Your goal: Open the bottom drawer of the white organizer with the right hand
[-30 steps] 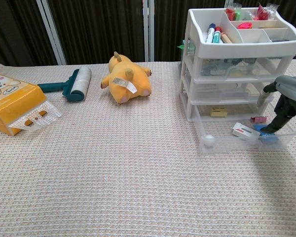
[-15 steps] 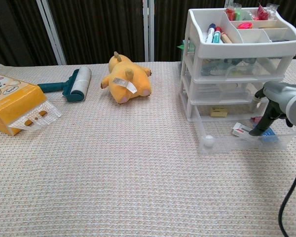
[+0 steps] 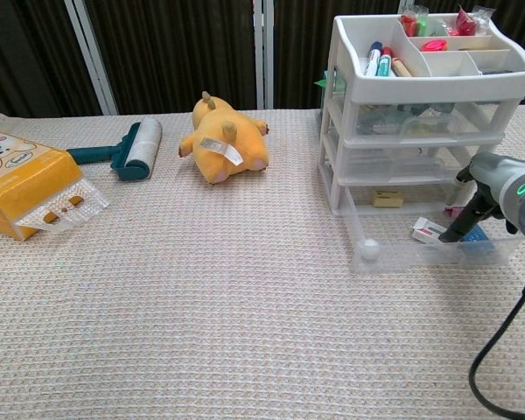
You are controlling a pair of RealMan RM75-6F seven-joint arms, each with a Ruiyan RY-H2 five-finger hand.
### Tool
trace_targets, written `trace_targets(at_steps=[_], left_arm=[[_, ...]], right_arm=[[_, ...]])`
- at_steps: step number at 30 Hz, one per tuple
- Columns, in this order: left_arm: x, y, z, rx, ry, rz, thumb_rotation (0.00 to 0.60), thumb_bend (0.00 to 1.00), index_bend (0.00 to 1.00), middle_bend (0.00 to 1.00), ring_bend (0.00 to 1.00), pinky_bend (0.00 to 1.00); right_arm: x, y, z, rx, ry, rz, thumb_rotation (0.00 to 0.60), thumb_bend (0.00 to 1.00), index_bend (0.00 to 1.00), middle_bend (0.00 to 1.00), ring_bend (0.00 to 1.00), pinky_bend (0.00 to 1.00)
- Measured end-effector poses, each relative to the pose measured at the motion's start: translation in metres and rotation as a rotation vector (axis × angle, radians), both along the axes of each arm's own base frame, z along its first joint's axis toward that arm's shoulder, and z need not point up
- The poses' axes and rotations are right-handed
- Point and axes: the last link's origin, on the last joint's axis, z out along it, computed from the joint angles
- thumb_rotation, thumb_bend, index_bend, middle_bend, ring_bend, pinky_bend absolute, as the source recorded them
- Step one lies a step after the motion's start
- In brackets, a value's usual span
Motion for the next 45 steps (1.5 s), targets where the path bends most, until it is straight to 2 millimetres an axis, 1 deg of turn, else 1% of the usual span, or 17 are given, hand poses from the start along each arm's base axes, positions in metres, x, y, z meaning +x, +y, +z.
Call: trace_targets(at_steps=[4,7,16,23,29,36,45], left_arm=[[-0.001,0.001,0.0,-0.005,-0.004,0.001,0.6,0.1,0.0,0.0,0.0,0.0],[-0.001,0.001,0.001,-0.006,-0.009,-0.002,0.6,0.1,0.0,0.0,0.0,0.0],[-0.001,0.002,0.003,-0.008,-0.018,-0.003,0.6,0.1,0.0,0.0,0.0,0.0],[-0.002,0.002,0.003,-0.01,-0.022,-0.002,0.6,0.1,0.0,0.0,0.0,0.0],[-0.002,0.002,0.004,-0.01,-0.022,-0.003,0.6,0.1,0.0,0.0,0.0,0.0],[-0.002,0.002,0.003,-0.013,-0.021,-0.001,0.6,0.1,0.0,0.0,0.0,0.0],[-0.002,0.002,0.004,-0.014,-0.023,0.001,0.6,0.1,0.0,0.0,0.0,0.0]], right_arm=[[0.003,-0.001,-0.001,-0.01,-0.046,-0.011,0.6,0.09,0.29,0.96,0.96,0.72],[0.004,0.0,-0.003,-0.004,-0.062,-0.02,0.6,0.09,0.28,0.96,0.96,0.71],[0.005,-0.004,-0.008,0.001,-0.068,-0.04,0.6,0.09,0.28,0.96,0.96,0.72],[0.001,-0.009,-0.008,-0.004,-0.055,-0.07,0.6,0.09,0.28,0.96,0.96,0.71],[-0.004,-0.01,-0.01,-0.001,-0.035,-0.088,0.6,0.09,0.32,0.96,0.96,0.71],[-0.007,-0.01,-0.011,0.001,-0.008,-0.093,0.6,0.09,0.41,0.96,0.96,0.71],[-0.008,-0.009,-0.013,0.004,-0.005,-0.09,0.6,0.09,0.45,0.96,0.96,0.71]])
